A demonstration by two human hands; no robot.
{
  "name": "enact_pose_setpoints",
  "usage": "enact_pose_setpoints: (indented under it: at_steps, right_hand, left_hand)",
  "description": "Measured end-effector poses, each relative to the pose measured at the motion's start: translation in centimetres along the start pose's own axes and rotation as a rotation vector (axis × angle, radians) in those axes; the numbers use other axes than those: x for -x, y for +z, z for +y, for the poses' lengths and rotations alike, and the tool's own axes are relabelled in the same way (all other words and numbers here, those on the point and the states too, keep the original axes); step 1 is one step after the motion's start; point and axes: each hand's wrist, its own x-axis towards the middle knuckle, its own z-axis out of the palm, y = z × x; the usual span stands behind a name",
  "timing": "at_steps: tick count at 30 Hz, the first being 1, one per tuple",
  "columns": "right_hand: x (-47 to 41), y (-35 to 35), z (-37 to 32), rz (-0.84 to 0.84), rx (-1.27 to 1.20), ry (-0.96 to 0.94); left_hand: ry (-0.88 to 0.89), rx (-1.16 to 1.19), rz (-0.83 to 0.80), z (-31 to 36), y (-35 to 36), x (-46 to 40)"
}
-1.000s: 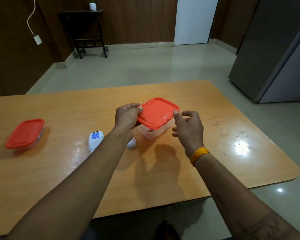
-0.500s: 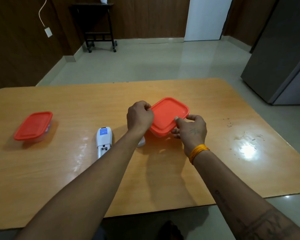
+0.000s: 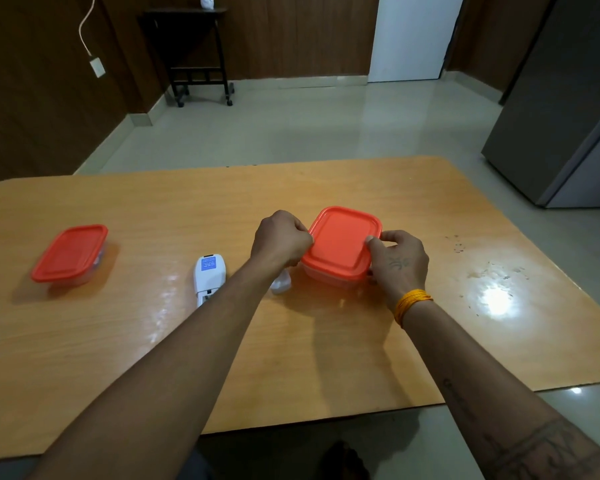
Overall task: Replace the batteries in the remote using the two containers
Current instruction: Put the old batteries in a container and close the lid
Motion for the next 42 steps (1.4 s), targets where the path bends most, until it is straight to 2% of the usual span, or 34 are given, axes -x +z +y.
enact_pose_setpoints:
  at_steps: [5, 9, 13, 15, 20, 24, 28, 32, 35, 38, 42]
  right_hand:
    - [1.0, -0.5, -1.1, 0.033, -0.038, 0.016]
    - [1.0, -0.5, -1.3, 0.009, -0.152, 0.010]
    - [1.4, -0.5, -1.8, -0.075, -0.224, -0.064]
    - [1.8, -0.3, -1.8, -0.103, -0.177, -0.065]
    - [2.9, 0.2, -1.4, -0.308, -0.156, 0.120]
    - [3.0, 0.3, -2.0, -0.268, -0.213, 0.093]
    - [3.2, 0.8, -2.0, -0.256, -0.209, 0.070]
    - [2.8, 0.8, -2.1, -0.311, -0.197, 0.149]
    - [2.1, 0.0, -2.3, -0.253, -0.214, 0.165]
    - [1.0, -1.0, -2.1, -0.202, -0.255, 0.209]
    - [0.9, -1.4, -1.6, -0.300, -0.193, 0.124]
  left_hand:
    - [0.003, -0.048, -0.061, 0.5, 0.6, 0.9]
    - [-0.087, 0.146, -0.047, 0.8, 0.8, 0.9]
    - [-0.093, 0.108, 0.036, 0.4, 1.3, 0.4]
    - [-0.079, 0.117, 0.053, 0.5, 1.5, 0.6]
    - [-0.120, 0.214, 0.062, 0.9, 2.1, 1.2]
    - [-0.168, 0.377, 0.026, 1.1, 2.0, 1.1]
    - [-0.142, 0.345, 0.017, 1.0, 1.2, 1.0]
    - [-0.115, 0.305, -0.019, 0.5, 0.8, 1.1]
    - [-0.061, 0.330, -0.068, 0.7, 1.0, 1.9]
    - [-0.112, 0.435, -0.157, 0.8, 1.8, 2.5]
    - [-0.215, 0.605, -0.161, 1.0, 2.1, 2.1]
